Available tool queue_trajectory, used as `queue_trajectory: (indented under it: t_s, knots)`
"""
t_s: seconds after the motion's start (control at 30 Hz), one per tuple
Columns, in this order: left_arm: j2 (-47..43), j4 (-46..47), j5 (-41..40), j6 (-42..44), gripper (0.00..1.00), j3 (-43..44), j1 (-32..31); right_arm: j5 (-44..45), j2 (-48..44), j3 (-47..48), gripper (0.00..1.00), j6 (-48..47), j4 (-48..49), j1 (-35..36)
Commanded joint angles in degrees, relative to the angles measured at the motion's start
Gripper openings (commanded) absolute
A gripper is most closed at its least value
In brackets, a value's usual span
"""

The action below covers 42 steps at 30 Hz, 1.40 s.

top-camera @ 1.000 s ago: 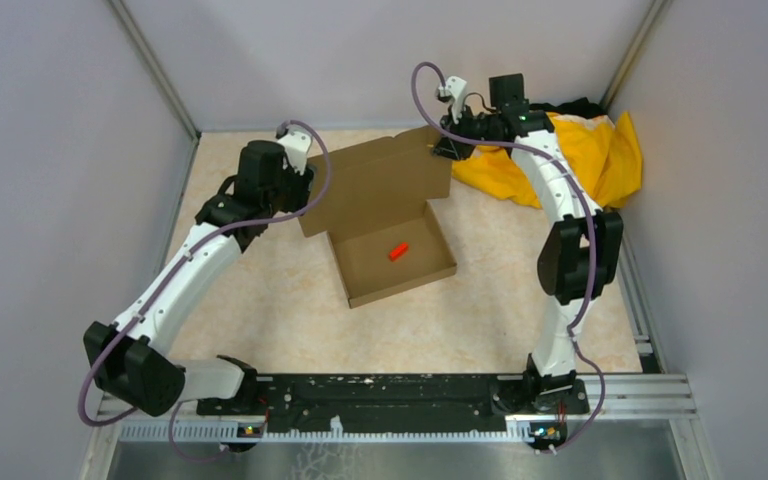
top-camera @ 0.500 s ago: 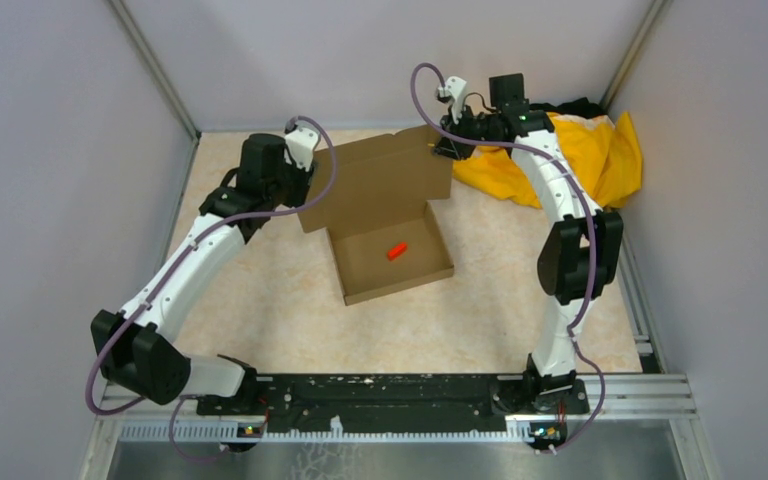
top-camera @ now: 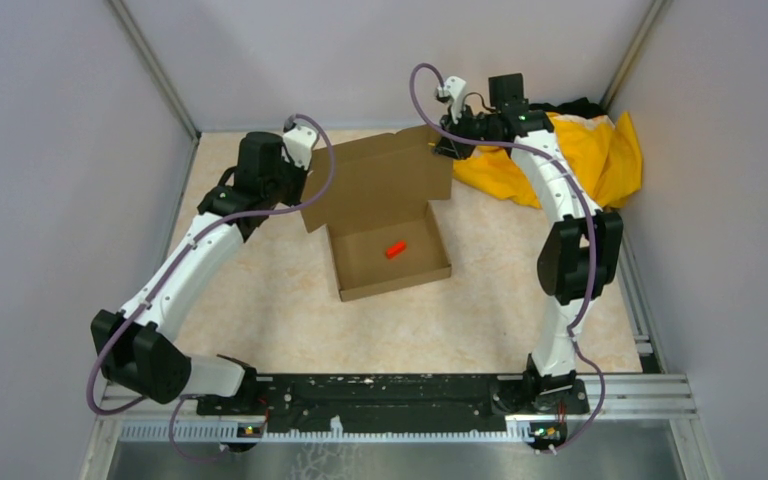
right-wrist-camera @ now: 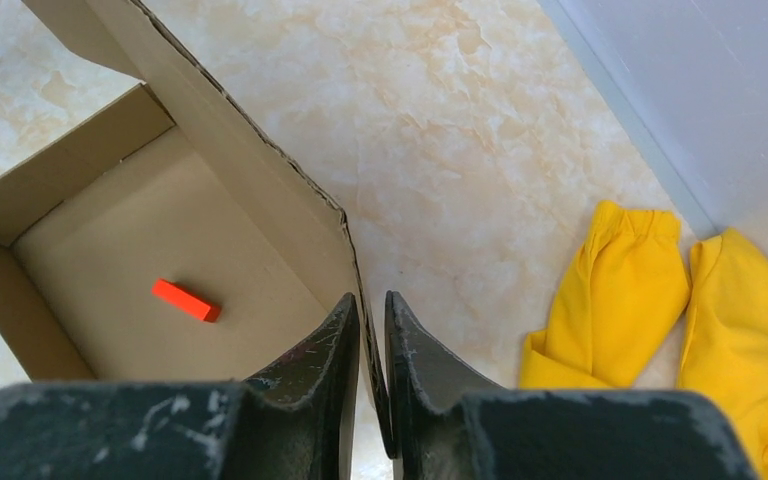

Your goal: Fold the paper box

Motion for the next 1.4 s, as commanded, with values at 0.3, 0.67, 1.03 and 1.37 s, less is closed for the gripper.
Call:
queue_trajectory:
  t_s: [0.3,0.67,1.03,1.37]
  knots:
    - [0.8,1.5,3.5,-3.7,0.17,1.2,0.3,5.4,-2.8,-0.6,0.09,3.0,1.2,2.9]
    - [-0.2,2.2,4.4,-7.1,0.15,-0.4,0.1,14.6,-10.1,-8.1,0.02,6.5,4.5,6.0]
    - [-0.9,3.6,3.7,-11.9,0.12,-1.7,-0.8,25.8,-15.1,-15.8,0.00,12.6,9.0,10.4]
    - [-1.5,4.9,2.7,-15.4,0.11,-3.0,-2.9,35.8,-17.5,-19.3,0.00,20.8,13.9,13.7]
